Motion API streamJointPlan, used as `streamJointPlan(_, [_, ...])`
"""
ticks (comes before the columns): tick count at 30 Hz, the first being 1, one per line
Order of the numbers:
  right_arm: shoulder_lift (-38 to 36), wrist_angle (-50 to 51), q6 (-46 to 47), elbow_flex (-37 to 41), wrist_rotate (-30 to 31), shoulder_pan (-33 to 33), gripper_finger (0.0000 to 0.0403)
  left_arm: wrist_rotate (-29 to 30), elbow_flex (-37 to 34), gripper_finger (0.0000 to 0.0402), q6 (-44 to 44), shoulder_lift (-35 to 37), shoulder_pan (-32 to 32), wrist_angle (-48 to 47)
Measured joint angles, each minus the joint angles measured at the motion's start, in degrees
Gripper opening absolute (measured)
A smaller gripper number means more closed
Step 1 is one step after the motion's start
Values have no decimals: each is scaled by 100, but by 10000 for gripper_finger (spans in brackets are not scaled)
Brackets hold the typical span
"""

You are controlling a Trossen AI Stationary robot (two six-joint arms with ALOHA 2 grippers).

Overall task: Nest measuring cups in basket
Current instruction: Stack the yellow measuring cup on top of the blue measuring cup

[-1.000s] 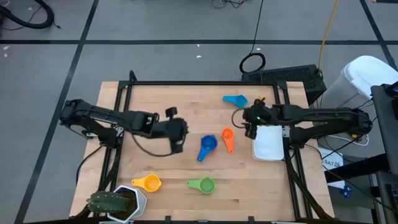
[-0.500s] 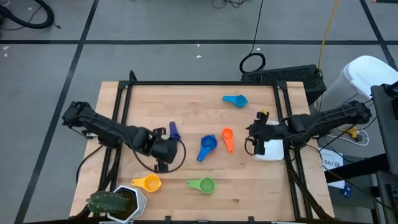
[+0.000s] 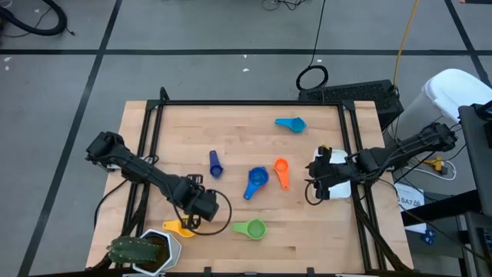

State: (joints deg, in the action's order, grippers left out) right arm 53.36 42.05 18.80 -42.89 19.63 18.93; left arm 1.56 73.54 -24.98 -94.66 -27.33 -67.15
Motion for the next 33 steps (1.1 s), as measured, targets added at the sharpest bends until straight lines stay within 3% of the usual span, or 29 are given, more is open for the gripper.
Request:
streamJointPlan(9, [0, 181, 69, 0, 4, -5, 210, -566, 2, 93, 62, -279, -455, 115])
streamJointPlan(33, [2, 152, 154, 2, -7, -6, 210, -265, -4, 93, 449, -885, -764, 361])
